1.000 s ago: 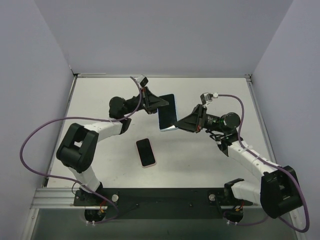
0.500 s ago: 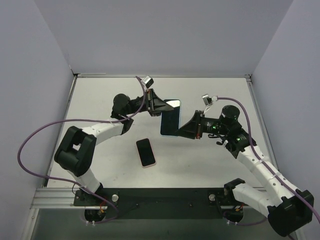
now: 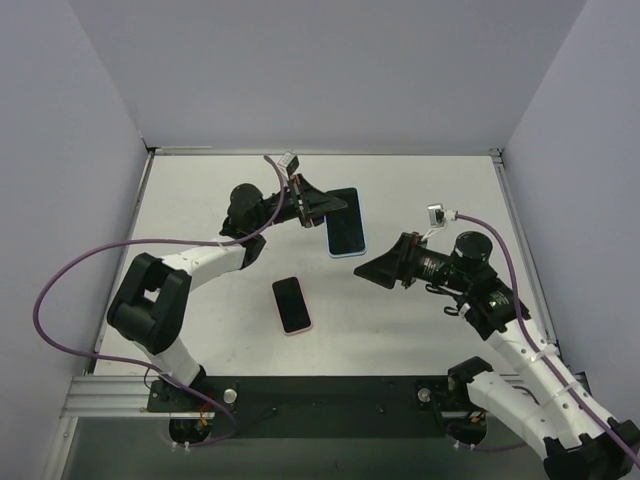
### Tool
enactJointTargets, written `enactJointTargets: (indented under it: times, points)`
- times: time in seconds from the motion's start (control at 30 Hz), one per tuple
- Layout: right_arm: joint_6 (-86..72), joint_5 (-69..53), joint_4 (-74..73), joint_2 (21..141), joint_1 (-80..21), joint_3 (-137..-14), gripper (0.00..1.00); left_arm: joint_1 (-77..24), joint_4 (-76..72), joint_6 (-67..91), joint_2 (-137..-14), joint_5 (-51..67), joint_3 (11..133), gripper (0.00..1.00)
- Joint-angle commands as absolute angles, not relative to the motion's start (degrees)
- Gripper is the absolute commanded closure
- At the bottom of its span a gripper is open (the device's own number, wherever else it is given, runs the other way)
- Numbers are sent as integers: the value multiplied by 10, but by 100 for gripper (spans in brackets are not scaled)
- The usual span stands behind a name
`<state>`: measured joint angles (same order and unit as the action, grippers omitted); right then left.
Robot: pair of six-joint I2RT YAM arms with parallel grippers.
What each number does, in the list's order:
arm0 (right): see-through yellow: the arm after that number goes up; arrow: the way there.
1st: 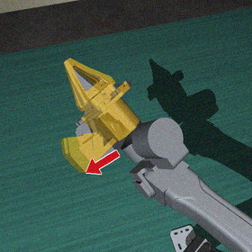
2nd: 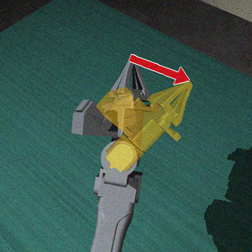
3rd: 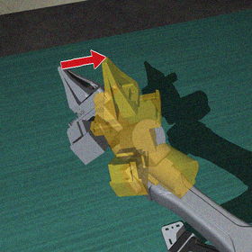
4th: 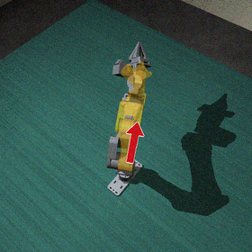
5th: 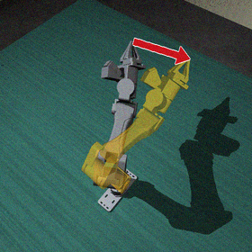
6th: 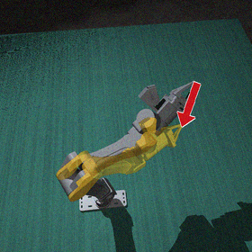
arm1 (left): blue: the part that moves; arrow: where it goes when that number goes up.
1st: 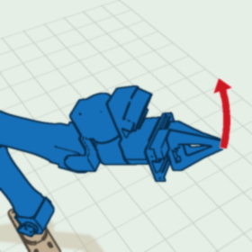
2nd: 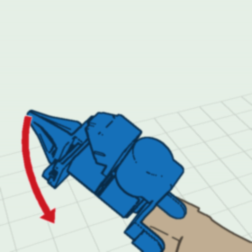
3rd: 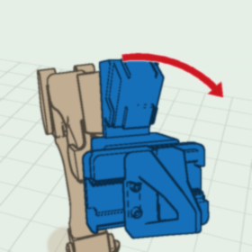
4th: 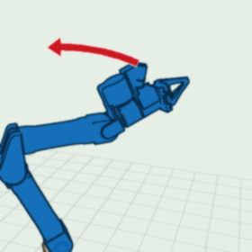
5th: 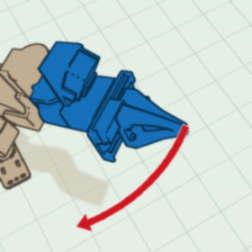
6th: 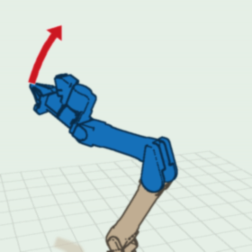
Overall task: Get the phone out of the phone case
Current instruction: Remove the phone case from the phone.
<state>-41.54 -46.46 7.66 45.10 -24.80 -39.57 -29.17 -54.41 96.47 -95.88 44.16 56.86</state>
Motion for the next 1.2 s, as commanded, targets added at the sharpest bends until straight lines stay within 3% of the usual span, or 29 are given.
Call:
enactJointTargets:
  times: [0.0, 0.27, 0.33, 0.5, 0.73, 0.83, 0.9, 1.03, 1.17]
  points:
    - [-527, -413, 179, 428, -248, -360, 21, -287, -570, 961, -922, 424, 573, 100]
    - [-649, -364, 391, 444, -247, -296, 35, -280, -578, 963, -918, 421, 563, 100]
    - [-659, -367, 408, 458, -248, -300, 36, -280, -580, 964, -918, 420, 563, 100]
    - [-671, -364, 431, 465, -249, -300, 54, -280, -584, 964, -917, 419, 562, 100]
    - [-688, -369, 453, 468, -248, -280, 67, -279, -588, 968, -921, 417, 564, 100]
    - [-695, -365, 459, 465, -248, -269, 81, -278, -591, 971, -922, 416, 567, 100]
    - [-697, -359, 458, 461, -248, -261, 100, -278, -593, 972, -923, 415, 569, 100]
    - [-713, -347, 480, 461, -249, -244, 100, -278, -595, 976, -920, 410, 570, 100]
    - [-770, -346, 629, 507, -245, -219, 100, -284, -639, 1008, -916, 392, 563, 100]
